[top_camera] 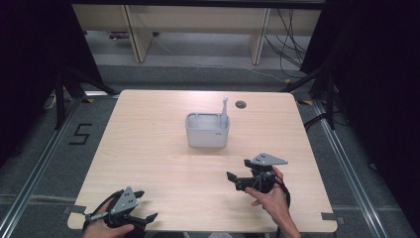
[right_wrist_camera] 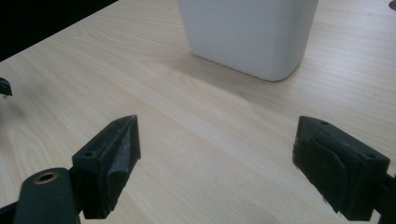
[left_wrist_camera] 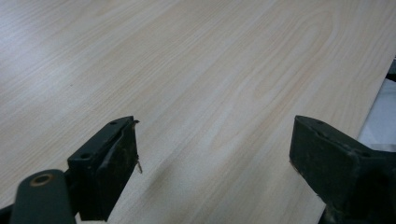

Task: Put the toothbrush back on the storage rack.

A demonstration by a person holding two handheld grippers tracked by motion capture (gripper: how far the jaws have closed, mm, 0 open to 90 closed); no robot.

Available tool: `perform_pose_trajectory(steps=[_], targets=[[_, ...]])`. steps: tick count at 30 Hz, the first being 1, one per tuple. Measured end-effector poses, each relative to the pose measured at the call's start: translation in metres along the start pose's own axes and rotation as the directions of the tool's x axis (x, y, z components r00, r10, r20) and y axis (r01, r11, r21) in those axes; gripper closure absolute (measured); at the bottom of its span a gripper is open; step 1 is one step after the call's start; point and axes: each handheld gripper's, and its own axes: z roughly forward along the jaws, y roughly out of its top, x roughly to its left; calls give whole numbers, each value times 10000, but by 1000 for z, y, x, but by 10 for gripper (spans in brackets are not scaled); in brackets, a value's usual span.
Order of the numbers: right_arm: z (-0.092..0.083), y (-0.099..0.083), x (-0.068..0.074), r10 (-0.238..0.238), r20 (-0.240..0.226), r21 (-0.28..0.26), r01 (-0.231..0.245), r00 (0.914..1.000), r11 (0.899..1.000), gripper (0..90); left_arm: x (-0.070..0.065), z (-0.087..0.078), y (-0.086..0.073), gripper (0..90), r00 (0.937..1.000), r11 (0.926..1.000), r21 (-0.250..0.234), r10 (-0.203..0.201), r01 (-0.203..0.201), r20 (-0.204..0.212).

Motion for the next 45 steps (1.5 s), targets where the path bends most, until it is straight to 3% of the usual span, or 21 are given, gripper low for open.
perform_pose_trajectory(steps=[5, 8, 9, 10, 11, 12, 14, 15, 16, 17, 18, 19, 20, 22, 23, 24, 31, 32, 33, 41, 45], targets=[[-4, -4, 2, -180, 164, 47, 180, 9997, 9998, 158, 0, 0, 0, 147, 10000, 10000, -7, -17, 17, -4], [-4, -6, 3, -197, -38, 187, 198, 9998, 9996, 158, 0, 0, 0, 147, 10000, 10000, -24, -5, 5, -6], [-5, -7, 7, 148, 127, 246, -151, 9998, 9996, 158, 0, 0, 0, 147, 10000, 10000, -30, -36, 36, -16], [-5, -8, 4, -383, 186, 165, 380, 9991, 9991, 158, 0, 0, 0, 147, 10000, 10000, 9, 7, -7, 28], [-8, -9, 8, 200, 235, 358, -208, 9995, 9991, 159, 0, -1, 0, 147, 10000, 10000, -12, -2, 2, 44], [-7, -10, 4, -316, 162, 259, 312, 9994, 9992, 158, 0, -1, 0, 147, 10000, 10000, -12, -31, 31, 57], [-9, -13, 8, 81, 85, 432, -85, 9999, 9990, 159, 1, 0, 0, 147, 10000, 10000, 1, 48, -48, 0], [-8, -14, 7, -211, 288, 422, 199, 9994, 9989, 159, 0, 0, 1, 147, 10000, 10000, 8, 13, -13, 1], [-10, -15, 8, -13, 337, 521, -5, 9994, 9986, 160, 0, 0, 1, 147, 10000, 10000, 22, 22, -22, 8], [-12, -16, 7, -240, 344, 454, 224, 9991, 9987, 160, 1, -1, 1, 147, 9999, 9999, 86, 107, -107, 26], [-12, -17, 8, 70, 282, 466, -83, 9996, 9989, 160, 0, 0, 1, 147, 10000, 10000, -14, 1, -1, 33], [-13, -18, 6, -231, 182, 600, 220, 9996, 9980, 161, -1, 0, 0, 147, 10000, 10000, -44, -54, 54, -15], [-14, -20, 9, 109, 269, 599, -125, 9996, 9981, 161, 0, -1, 1, 147, 10000, 10000, -23, 1, -1, 18], [-15, -22, 7, -164, 337, 579, 144, 9993, 9982, 161, -1, -1, 0, 147, 10000, 10000, -24, -37, 37, 39], [-16, -23, 11, 320, 391, 681, -346, 9987, 9971, 161, -1, -1, 1, 147, 9999, 9999, 76, -106, 105, 135], [-16, -24, 7, -306, 313, 681, 285, 9990, 9973, 161, 0, -1, 1, 147, 9999, 10000, 93, 17, -18, 120], [-19, -30, 10, -392, 183, 867, 375, 9991, 9955, 159, 1, -1, 1, 147, 9999, 9999, 125, 111, -111, 0], [-21, -31, 13, -180, 275, 1069, 150, 9995, 9942, 159, 1, -1, 1, 147, 9999, 9998, 136, 153, -153, 7], [-21, -32, 11, -436, 201, 967, 415, 9988, 9945, 159, 1, -1, 1, 147, 10000, 9999, 116, 81, -81, 31], [-26, -39, 15, -832, 346, 1605, 766, 9959, 9841, 159, -1, -1, 1, 147, 10000, 10000, -66, -18, 17, -75], [-29, -43, 18, -468, 419, 1774, 387, 9980, 9834, 159, 0, -1, 1, 147, 10000, 10000, -58, -30, 30, -83]])
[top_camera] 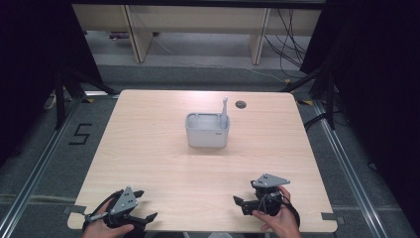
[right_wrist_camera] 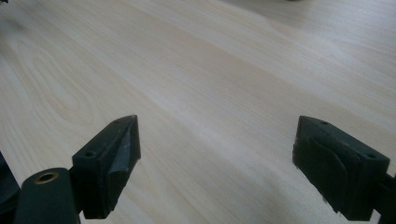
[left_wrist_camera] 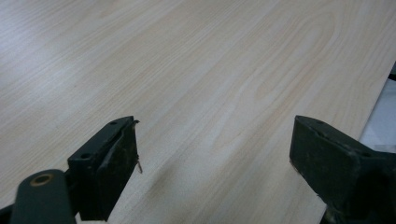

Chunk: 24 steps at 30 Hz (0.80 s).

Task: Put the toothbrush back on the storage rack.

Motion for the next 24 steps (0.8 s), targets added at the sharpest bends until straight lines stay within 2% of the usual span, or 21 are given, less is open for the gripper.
perform_pose_trajectory(steps=[1, 2, 5, 6, 7, 8, 9, 10, 12, 13, 15, 16, 17, 19, 20, 21, 22, 23, 24], targets=[[-1, 0, -2, -274, 3, 50, 274, 9996, 9996, 160, 0, 0, 0, 147, 10000, 10000, 14, 3, -3, 13], [-1, -1, -1, -349, -27, 42, 349, 9994, 9994, 160, 0, 0, 0, 147, 10000, 10000, 86, 25, -26, 96], [-1, -4, 1, -261, -89, 174, 263, 9996, 9995, 161, 0, -1, 0, 147, 9999, 9999, 147, 0, -1, 132], [0, -5, 0, -593, 26, 116, 593, 9982, 9982, 161, 0, 0, 0, 147, 10000, 10000, 61, 4, -5, 68], [-1, -5, 0, -649, 33, 186, 648, 9979, 9977, 161, 0, 0, 0, 147, 10000, 10000, 7, -13, 13, 2], [-2, -6, 2, -348, 28, 326, 346, 9994, 9989, 161, 0, 0, 0, 147, 10000, 10000, 19, 13, -13, 36], [-1, -7, 1, -583, 29, 323, 582, 9983, 9978, 162, 0, 0, 0, 147, 10000, 10000, 8, -26, 26, 40], [-2, -7, 3, -376, 66, 399, 373, 9993, 9985, 162, 0, 0, 0, 147, 10000, 10000, 10, -17, 17, 2], [-2, -9, 5, -240, -31, 588, 241, 9997, 9980, 162, 0, 0, 0, 147, 10000, 10000, 19, -4, 4, -8], [-1, -10, 3, -736, 118, 476, 730, 9972, 9962, 162, 0, 0, 0, 147, 10000, 10000, 22, 4, -4, 26], [-3, -11, 6, -461, 84, 639, 454, 9989, 9969, 162, 0, 0, 0, 147, 10000, 10000, 28, -12, 12, -3], [-3, -12, 5, -754, 90, 466, 749, 9971, 9961, 162, 0, 0, 0, 147, 10000, 10000, 26, 2, -2, -15], [-3, -12, 4, -842, -25, 418, 842, 9964, 9956, 162, 0, 0, 0, 147, 10000, 10000, 14, -55, 55, -57], [-5, -13, 5, -816, 21, 528, 814, 9967, 9953, 162, 1, 0, 0, 147, 10000, 10000, 83, 41, -41, -17], [-5, -14, 7, -614, 15, 693, 611, 9981, 9957, 162, 1, 0, 0, 147, 10000, 9999, 96, 68, -68, -18], [-5, -15, 7, -680, 28, 678, 677, 9977, 9954, 162, 1, 0, 0, 147, 10000, 10000, 63, 31, -31, -61], [-6, -15, 8, -464, -1, 774, 462, 9989, 9959, 162, 0, 0, 0, 147, 10000, 10000, 55, 4, -4, -63], [-5, -16, 8, -612, 45, 743, 607, 9981, 9954, 162, 2, 0, 0, 147, 9999, 9999, 51, 114, -114, -54], [-4, -16, 7, -799, 39, 610, 795, 9968, 9950, 162, 0, 0, 0, 147, 9999, 10000, 1, -56, 56, -90]])
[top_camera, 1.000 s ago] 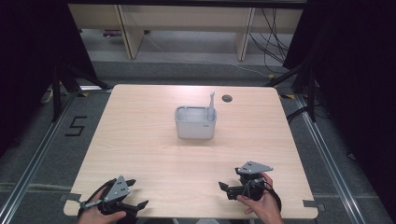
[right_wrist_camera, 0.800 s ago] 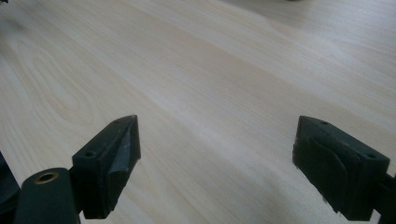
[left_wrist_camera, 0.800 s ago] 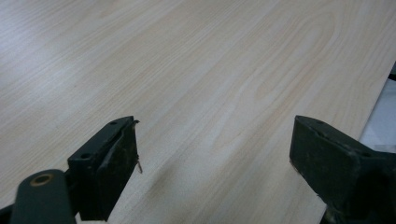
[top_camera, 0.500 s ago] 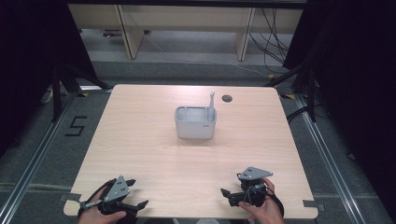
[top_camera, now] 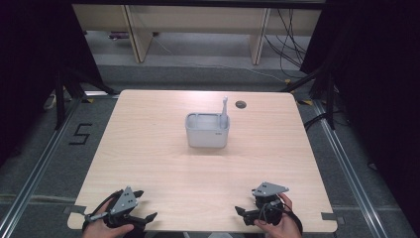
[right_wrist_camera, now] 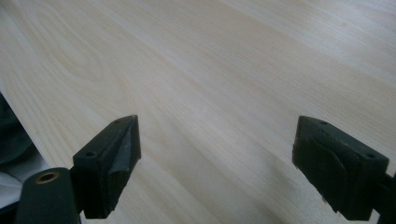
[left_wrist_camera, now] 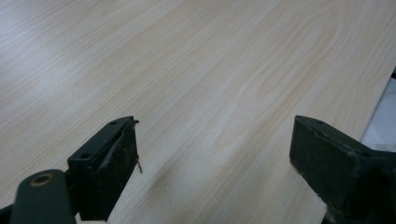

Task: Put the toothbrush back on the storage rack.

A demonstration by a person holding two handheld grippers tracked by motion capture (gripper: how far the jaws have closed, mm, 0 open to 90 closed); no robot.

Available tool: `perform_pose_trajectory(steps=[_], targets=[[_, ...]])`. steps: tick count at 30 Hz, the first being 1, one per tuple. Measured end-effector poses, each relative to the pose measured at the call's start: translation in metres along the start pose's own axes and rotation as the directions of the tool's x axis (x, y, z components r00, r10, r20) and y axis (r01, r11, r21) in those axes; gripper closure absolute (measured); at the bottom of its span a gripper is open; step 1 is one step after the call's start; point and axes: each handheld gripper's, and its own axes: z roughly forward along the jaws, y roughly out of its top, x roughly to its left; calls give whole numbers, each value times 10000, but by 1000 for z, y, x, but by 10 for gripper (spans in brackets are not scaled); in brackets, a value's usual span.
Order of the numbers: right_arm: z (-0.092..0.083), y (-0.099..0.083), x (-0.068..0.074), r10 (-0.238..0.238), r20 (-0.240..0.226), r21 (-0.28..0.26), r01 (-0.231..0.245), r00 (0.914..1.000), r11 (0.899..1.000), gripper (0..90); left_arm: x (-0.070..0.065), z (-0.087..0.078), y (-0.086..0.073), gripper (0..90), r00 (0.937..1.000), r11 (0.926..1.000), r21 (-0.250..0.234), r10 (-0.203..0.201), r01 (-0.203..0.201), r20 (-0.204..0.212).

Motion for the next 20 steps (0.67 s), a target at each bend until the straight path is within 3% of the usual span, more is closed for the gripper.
perform_pose_trajectory(steps=[4, 6, 9, 12, 14, 18, 20], targets=[[0, 0, 0, 81, -88, 163, -79, 9999, 9998, 162, 0, 0, 0, 147, 10000, 10000, 52, 60, -60, 25], [2, 0, -3, -282, -174, 37, 282, 9995, 9996, 162, 0, 0, 0, 147, 10000, 9999, 70, 79, -79, 31], [1, -1, -3, -261, -37, 103, 262, 9997, 9996, 162, -1, 1, 0, 147, 9998, 9999, -47, -116, 117, 140], [0, 0, 0, 86, -33, 302, -85, 10000, 9995, 162, 1, 0, 0, 147, 9999, 9999, 45, 100, -100, 54], [0, 0, 0, 39, -46, 272, -38, 10000, 9996, 162, -1, 1, 0, 147, 9999, 9999, -68, -125, 126, 83], [1, 0, -3, -259, -43, 83, 260, 9997, 9996, 162, 0, 0, 0, 147, 10000, 10000, -26, 10, -10, -44], [0, 0, -2, -27, -38, 213, 28, 10000, 9998, 162, 1, 0, 0, 147, 10000, 10000, -23, 27, -27, -52]])
